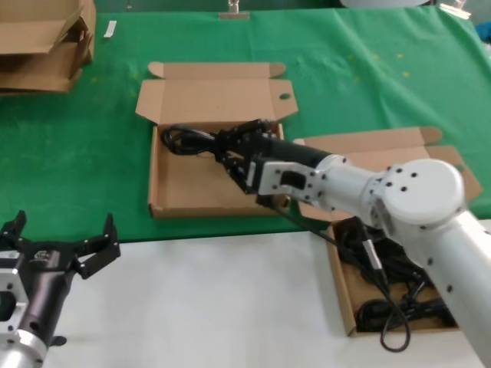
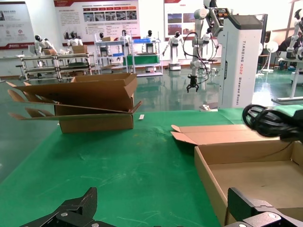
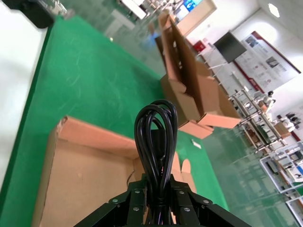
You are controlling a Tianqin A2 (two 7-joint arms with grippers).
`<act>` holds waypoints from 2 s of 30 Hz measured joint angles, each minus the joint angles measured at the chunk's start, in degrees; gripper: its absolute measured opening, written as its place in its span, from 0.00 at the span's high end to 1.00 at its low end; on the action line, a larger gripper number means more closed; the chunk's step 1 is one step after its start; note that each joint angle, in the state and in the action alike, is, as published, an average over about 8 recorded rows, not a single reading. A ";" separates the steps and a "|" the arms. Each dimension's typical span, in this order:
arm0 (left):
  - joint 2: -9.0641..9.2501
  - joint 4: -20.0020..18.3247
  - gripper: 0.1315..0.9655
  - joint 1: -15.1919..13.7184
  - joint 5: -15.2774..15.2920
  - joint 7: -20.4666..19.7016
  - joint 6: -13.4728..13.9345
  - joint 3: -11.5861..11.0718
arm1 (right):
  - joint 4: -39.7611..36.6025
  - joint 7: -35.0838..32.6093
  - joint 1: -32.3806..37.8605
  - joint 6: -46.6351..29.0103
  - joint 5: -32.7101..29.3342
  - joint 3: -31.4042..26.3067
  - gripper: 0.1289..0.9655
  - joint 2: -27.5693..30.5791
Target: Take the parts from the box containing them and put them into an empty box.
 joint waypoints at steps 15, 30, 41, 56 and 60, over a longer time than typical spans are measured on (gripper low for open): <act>0.00 0.00 0.00 0.00 0.00 0.00 0.00 0.00 | -12.65 -12.38 4.23 -1.05 5.28 3.57 0.83 -3.99; 0.00 0.00 0.00 0.00 0.00 0.00 0.00 0.00 | -5.04 -11.94 -0.68 -5.55 8.66 6.40 0.59 2.23; 0.00 0.00 0.00 0.00 0.00 0.00 0.00 0.00 | 3.54 -10.11 -9.81 -10.42 18.07 17.10 0.31 11.49; 0.00 0.00 0.00 0.00 -0.01 0.01 0.00 0.00 | 9.58 -2.78 -16.83 -5.19 19.19 19.11 0.09 11.78; 0.00 0.00 0.00 0.00 -0.01 0.01 0.00 0.00 | 11.67 -0.22 -19.08 -3.16 19.21 19.38 0.05 11.66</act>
